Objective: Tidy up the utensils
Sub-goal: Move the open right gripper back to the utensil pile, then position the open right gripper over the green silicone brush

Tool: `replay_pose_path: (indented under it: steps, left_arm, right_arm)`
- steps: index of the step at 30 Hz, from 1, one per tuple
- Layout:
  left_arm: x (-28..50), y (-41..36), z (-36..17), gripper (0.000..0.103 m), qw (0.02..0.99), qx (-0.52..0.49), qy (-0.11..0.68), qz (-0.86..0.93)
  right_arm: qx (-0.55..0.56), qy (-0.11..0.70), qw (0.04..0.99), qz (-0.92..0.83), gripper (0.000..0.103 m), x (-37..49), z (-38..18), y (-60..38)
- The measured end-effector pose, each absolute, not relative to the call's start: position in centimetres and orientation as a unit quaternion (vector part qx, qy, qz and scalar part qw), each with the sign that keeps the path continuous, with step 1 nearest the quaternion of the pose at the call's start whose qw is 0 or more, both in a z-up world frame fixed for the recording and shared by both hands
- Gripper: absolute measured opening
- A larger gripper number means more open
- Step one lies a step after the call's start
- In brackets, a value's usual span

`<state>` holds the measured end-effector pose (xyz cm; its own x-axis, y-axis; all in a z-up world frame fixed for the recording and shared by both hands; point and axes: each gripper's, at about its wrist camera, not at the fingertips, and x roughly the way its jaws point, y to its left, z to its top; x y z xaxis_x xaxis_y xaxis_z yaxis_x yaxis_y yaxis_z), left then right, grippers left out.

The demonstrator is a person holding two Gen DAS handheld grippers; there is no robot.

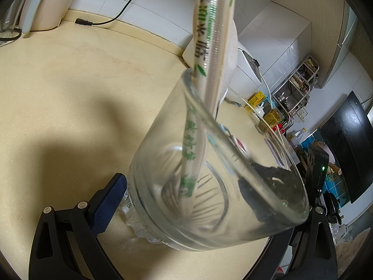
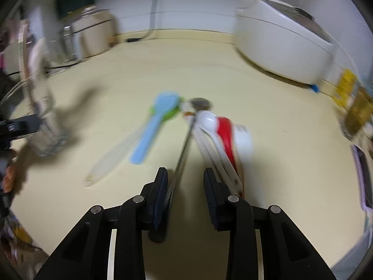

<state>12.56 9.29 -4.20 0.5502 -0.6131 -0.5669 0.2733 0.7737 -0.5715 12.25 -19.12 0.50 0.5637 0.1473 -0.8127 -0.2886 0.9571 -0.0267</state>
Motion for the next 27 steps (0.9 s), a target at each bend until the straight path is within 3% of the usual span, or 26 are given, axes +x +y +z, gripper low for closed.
replay_pose_path:
  steps: [5,11,22,27]
  left_arm:
    - [12.5,9.3,-4.2,0.099,0.854,-0.214,0.397,-0.259]
    - [12.5,9.3,-4.2,0.099,0.854,-0.214,0.397,-0.260]
    - [12.6,9.3,-4.2,0.099,0.854,-0.214,0.397,-0.260]
    - [12.6,9.3,-4.2,0.099,0.854,-0.214,0.397,-0.260]
  right_arm:
    - [0.018,0.437,0.871,0.225,0.032,13.1,2.8,-18.2]
    - [0.116,0.461,0.835,0.275,0.032,16.7,1.2,-15.8]
    - [0.107,0.476,0.854,0.181,0.031,18.6,0.0,-18.3]
    - [0.035,0.476,0.860,0.184,0.032,19.2,0.0,-14.9]
